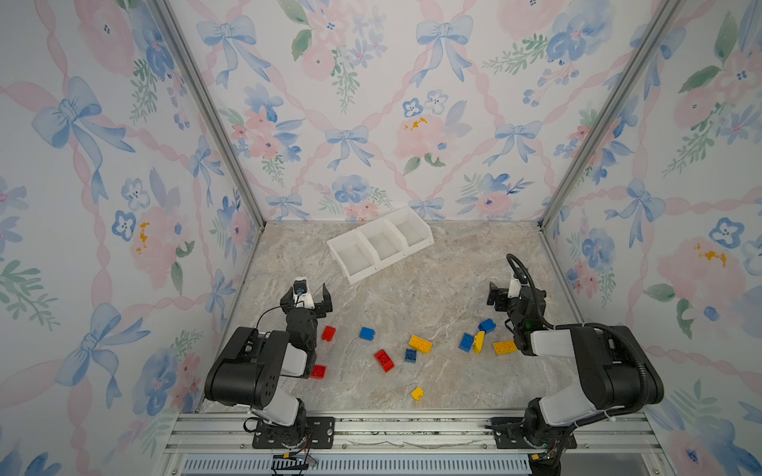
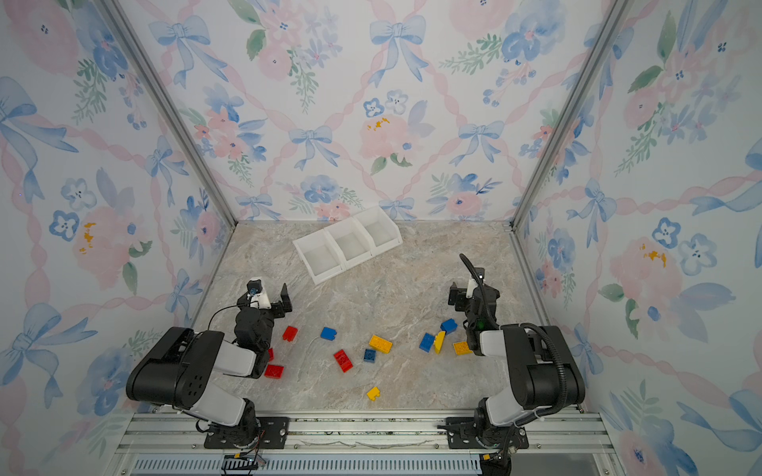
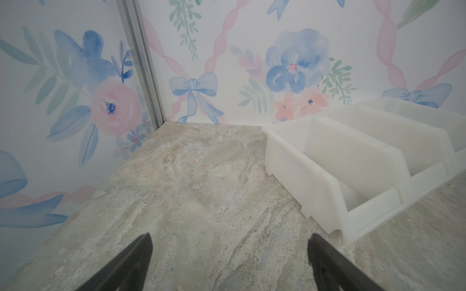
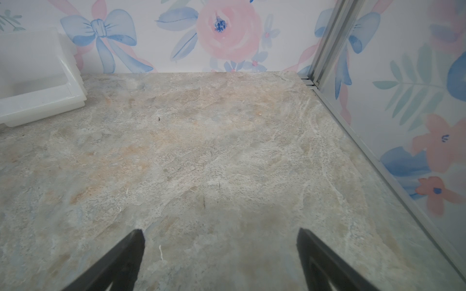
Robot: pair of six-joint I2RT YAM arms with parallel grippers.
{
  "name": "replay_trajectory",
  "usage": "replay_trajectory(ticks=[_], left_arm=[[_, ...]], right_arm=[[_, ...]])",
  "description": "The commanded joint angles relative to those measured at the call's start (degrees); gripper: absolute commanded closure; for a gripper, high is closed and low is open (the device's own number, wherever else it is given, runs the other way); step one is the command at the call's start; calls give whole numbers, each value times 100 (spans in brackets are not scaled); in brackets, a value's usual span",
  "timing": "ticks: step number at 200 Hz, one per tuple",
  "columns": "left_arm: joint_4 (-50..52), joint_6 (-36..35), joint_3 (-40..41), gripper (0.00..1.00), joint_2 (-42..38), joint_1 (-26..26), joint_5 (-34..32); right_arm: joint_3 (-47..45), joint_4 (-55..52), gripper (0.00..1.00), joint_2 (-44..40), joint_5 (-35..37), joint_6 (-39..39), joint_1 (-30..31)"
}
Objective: Sort the legos into containers by color
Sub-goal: Move the container to the center of the table.
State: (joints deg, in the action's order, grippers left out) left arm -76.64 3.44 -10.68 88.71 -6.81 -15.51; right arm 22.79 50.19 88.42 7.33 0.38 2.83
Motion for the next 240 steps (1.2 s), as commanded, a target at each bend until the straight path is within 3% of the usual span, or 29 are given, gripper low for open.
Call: replay_trajectory(ticks=[1,35,45,54,73,97,125,162,198,240], left_arm=[[-50,25,-22,2,8,10,64],[-1,-14,-68,2,-50,4,44],[634,-43,-285,2,-394,-9,106],[1379,-50,-590,2,-663,-34,79],[2287,-97,-1035,2,-1029,-196,-102],[3507,338,-1786,2,-1191,-497,-239],[5285,1100,-3308,4,-577,-813,-212],[6509,1754,-4902,10,630,-914,-109],[7328,2062,-6009,19,1449,-912,-400],[8167,2525,-6763,25,1934,-870,-454]], right_arm=[[-2,96,3,11,30,-21,16],[61,-32,3,-43,61,-31,44],[436,-838,3,-364,322,-98,161],[1029,-2466,3,-583,717,-55,296],[2343,-4484,3,-488,914,18,394],[2884,-5213,3,-499,946,63,614],[3379,-5989,3,-534,667,448,786],[3834,-6620,3,-520,336,683,1128],[4120,-7065,3,-492,42,853,1301],[4359,-7417,3,-493,-167,919,1370]])
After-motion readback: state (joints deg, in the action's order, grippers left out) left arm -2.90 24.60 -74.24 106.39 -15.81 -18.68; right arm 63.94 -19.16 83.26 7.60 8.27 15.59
